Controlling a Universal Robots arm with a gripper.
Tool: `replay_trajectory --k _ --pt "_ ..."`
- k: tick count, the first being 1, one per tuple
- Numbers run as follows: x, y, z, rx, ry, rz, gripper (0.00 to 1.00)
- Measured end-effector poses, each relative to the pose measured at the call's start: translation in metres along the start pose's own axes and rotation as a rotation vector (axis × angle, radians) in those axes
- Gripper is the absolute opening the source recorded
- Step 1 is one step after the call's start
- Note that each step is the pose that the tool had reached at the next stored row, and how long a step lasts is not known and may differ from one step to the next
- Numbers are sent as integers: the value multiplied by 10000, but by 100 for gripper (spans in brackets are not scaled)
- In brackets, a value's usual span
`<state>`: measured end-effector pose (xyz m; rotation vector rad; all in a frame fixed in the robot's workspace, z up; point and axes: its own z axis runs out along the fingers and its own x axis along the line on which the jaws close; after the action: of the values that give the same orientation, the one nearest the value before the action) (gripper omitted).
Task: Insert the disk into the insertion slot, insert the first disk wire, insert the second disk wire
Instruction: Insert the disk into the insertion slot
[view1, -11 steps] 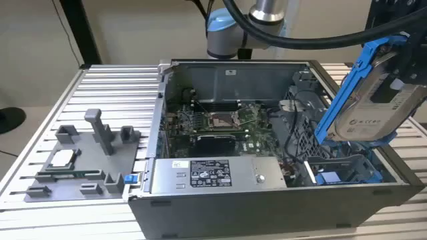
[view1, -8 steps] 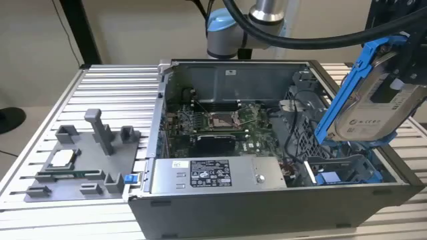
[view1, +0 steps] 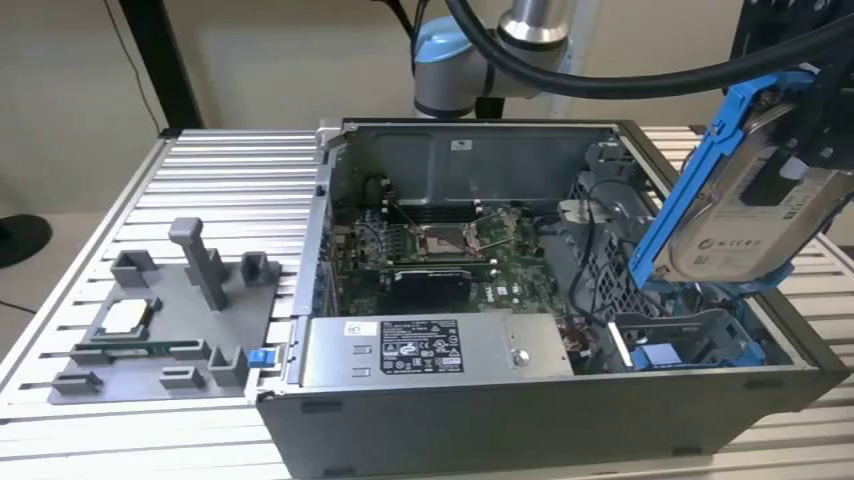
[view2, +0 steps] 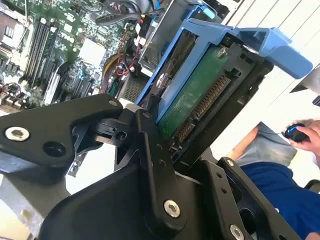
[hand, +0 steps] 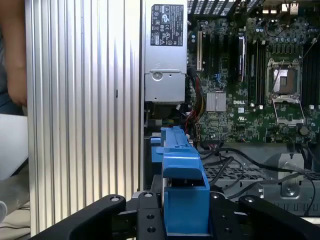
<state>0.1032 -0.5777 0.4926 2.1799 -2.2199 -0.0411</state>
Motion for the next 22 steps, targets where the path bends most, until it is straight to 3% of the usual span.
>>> replay_trajectory --k 9,16,22 --pt "-1 -15 26 0 1 0 0" --pt "-1 -34 102 0 0 0 0" --pt "-1 -35 106 0 -19 -1 0"
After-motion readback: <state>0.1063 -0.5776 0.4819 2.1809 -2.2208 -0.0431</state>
